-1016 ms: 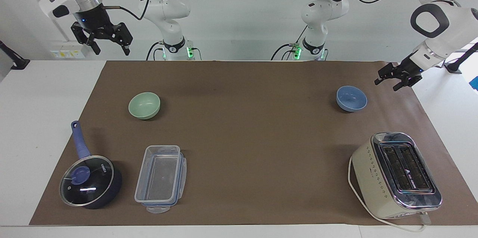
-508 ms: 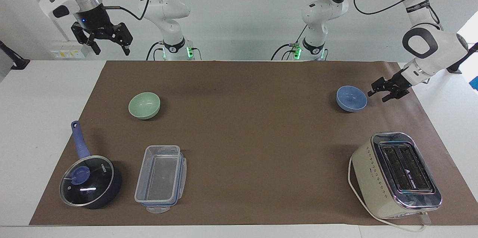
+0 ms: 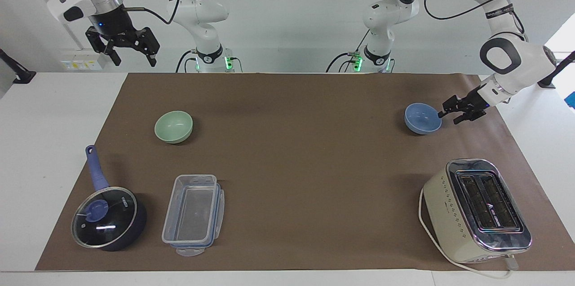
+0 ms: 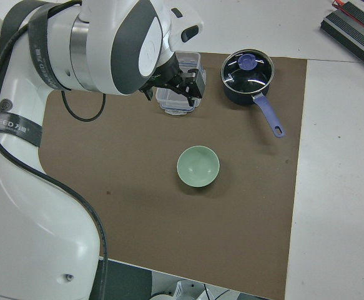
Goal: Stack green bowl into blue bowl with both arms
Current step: 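Reach the left gripper to the blue bowl rim and grasp it, then slide the blue bowl with the left gripper toward the table center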
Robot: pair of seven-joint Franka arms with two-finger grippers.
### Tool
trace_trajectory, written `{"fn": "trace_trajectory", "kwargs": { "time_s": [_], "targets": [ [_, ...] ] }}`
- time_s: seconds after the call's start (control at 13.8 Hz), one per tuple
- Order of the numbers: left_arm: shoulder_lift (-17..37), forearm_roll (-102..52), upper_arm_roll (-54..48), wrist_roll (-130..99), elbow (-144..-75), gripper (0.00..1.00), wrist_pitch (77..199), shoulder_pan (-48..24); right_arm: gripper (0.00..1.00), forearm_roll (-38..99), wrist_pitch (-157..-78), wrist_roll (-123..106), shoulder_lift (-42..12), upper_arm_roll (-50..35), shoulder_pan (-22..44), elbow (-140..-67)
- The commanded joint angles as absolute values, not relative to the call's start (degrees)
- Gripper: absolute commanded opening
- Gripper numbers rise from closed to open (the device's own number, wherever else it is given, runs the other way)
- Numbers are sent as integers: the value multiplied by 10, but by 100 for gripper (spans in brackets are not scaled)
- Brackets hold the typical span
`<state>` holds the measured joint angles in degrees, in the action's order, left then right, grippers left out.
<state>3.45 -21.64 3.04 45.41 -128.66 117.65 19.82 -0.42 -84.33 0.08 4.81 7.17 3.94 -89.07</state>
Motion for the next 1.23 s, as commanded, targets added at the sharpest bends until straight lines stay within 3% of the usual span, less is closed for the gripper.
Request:
{"fn": "trace_trajectory", "kwargs": {
  "time_s": [0.0,0.15,0.36,0.65,0.87,1.16],
  "targets": [
    [28,-231,33,449,-1311,67,1207,185,100,-13,-851,-1,65,70,33,-912],
    [25,-231,32,449,-1319,49,1211,184,100,-13,-851,-1,65,70,33,-912],
    [25,-236,33,443,-1319,0,1203,183,100,-13,-851,-1,65,70,33,-913],
    [15,-239,33,445,-1314,0,1187,184,100,-13,-851,-1,66,70,33,-913],
    [-32,-239,28,426,-1315,0,1165,174,100,-13,-851,1,66,70,33,-913],
    [-99,-238,28,282,-1324,0,1159,68,100,-13,-851,-1,66,70,33,-913]
  ]
}}
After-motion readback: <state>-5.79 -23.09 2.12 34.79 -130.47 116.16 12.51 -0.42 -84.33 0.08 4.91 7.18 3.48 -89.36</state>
